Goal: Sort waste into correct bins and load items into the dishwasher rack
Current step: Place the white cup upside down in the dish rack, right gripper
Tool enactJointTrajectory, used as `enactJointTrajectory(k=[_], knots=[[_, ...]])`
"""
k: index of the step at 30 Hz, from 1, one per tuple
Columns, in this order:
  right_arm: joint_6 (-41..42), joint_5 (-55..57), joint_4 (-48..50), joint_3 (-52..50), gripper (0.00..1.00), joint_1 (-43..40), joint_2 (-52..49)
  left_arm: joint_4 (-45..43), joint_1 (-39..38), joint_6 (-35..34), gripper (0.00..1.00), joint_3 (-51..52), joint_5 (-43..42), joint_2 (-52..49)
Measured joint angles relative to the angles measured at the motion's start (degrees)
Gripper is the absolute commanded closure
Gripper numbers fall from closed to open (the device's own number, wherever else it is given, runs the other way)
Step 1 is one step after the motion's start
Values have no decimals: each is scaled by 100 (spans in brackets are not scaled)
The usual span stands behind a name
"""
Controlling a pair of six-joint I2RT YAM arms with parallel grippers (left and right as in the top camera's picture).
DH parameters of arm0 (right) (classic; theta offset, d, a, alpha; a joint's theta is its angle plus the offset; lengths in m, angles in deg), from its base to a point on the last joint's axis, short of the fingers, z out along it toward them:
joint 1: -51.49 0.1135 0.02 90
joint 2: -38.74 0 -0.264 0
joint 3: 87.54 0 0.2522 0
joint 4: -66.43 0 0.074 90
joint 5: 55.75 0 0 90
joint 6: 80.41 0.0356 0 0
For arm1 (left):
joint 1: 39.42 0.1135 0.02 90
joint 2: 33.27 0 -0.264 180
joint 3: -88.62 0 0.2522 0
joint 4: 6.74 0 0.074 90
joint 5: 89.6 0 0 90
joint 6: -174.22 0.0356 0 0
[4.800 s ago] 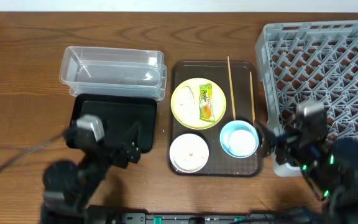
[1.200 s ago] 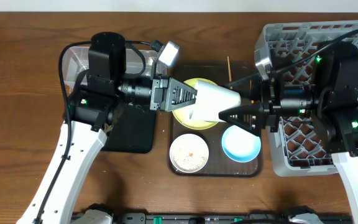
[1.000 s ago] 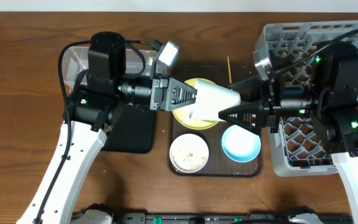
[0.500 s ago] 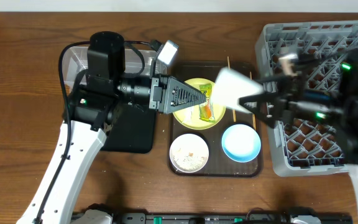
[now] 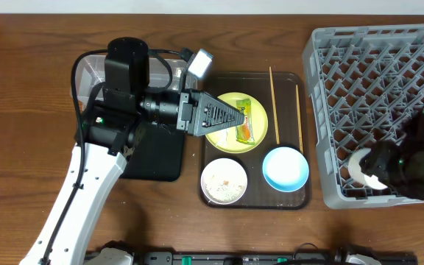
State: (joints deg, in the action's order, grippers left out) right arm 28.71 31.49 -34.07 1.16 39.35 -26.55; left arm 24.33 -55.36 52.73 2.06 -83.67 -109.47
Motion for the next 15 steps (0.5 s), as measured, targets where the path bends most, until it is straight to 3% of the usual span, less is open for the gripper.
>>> enactJointTrajectory(k=[6, 12, 13, 15], knots=[[149, 365, 920, -1080, 46, 0, -376, 0, -2, -4, 11, 0, -2, 0], [269, 435, 1394, -1198, 46, 0, -669, 0, 0, -4, 10, 0, -2, 0], [284, 435, 1316, -1198, 43, 0, -691, 0, 0, -4, 11, 0, -2, 0], [323, 433, 1189, -1198, 26, 0, -748, 2, 0, -4, 11, 0, 0, 0]])
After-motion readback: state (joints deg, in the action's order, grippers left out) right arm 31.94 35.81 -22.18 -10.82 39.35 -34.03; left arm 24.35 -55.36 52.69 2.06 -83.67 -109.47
